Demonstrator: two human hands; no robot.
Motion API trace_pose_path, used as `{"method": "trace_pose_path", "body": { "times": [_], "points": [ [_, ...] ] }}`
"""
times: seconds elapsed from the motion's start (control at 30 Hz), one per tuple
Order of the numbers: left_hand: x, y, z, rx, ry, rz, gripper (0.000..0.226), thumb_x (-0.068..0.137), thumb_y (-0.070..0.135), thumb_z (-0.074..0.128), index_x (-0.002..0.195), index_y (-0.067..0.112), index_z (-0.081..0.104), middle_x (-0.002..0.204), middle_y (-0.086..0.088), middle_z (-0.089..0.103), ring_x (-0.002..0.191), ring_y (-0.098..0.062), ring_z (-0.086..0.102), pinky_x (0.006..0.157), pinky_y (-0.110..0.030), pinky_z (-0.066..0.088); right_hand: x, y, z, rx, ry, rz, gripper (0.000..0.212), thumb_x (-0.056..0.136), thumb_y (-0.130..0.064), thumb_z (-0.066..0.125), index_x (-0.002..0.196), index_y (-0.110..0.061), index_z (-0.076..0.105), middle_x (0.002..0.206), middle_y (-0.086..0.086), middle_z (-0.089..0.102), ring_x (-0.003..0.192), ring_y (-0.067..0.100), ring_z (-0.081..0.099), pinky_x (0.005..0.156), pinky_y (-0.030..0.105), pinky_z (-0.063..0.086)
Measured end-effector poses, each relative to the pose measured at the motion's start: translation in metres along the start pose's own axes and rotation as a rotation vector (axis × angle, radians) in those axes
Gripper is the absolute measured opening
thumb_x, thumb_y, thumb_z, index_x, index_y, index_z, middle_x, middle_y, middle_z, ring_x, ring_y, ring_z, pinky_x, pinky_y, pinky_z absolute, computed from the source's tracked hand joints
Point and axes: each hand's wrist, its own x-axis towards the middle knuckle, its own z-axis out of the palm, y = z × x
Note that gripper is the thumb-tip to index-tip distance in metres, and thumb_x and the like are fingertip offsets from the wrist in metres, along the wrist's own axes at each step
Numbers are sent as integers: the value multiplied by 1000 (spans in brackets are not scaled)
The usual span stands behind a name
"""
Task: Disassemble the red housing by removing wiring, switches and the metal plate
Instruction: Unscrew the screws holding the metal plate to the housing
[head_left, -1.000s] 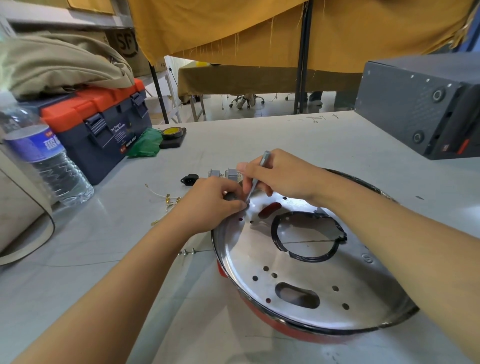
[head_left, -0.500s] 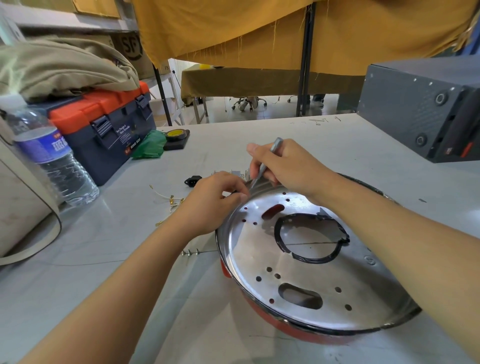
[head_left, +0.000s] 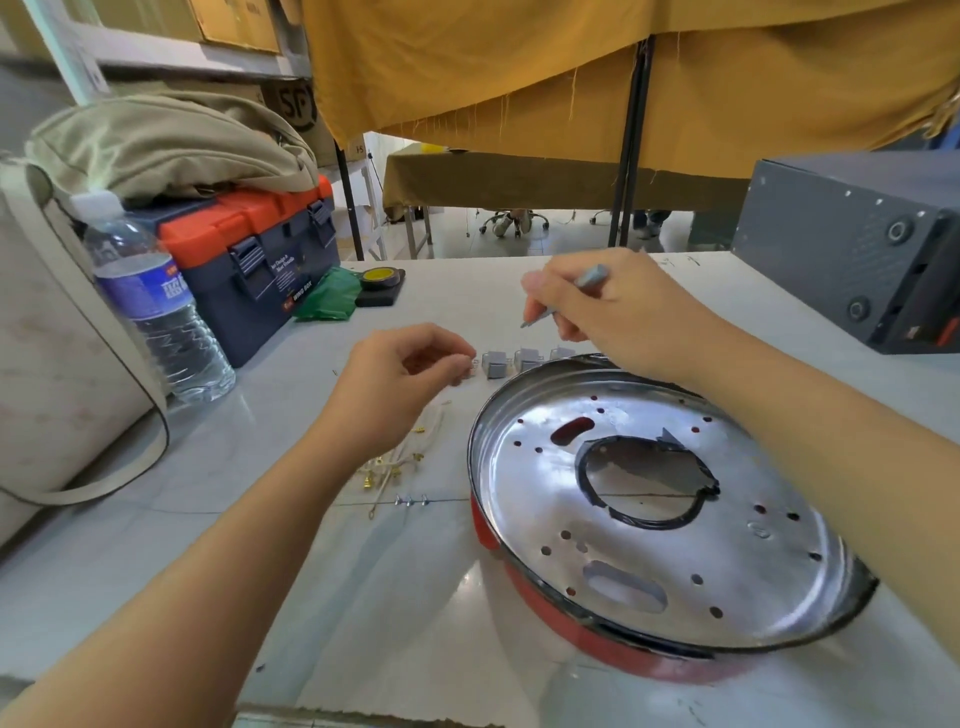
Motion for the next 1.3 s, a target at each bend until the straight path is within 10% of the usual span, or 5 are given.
{"method": "trace_pose_path", "body": {
  "times": [0.7,1.14,1.3],
  "points": [
    [-28,-34,-25,632,-514,6,22,84,4,58,92,16,75,90,1,71,76,-6,55,62,-2,35,-61,6,18,-179,-284,147,26,97,-34,46,93,-19,66,90,-1,72,93,17,66,86,41,48],
    [-22,-30,-30,406,-356,-36,11,89,18,61,90,24,71,79,12,69,69,1,62,60,-6,43,-60,4,15,-160,-249,173,21,98,-33,46,99,-24,65,93,-9,71,87,1,66,85,23,52],
    [-23,-11,-7,56,-236,-249,21,88,41,59,90,24,70,89,4,72,69,-16,71,60,-34,56,-60,2,2,-42,-134,206,20,101,-26,41,107,-29,60,88,-6,73,82,-1,69,77,7,48]
  ]
}}
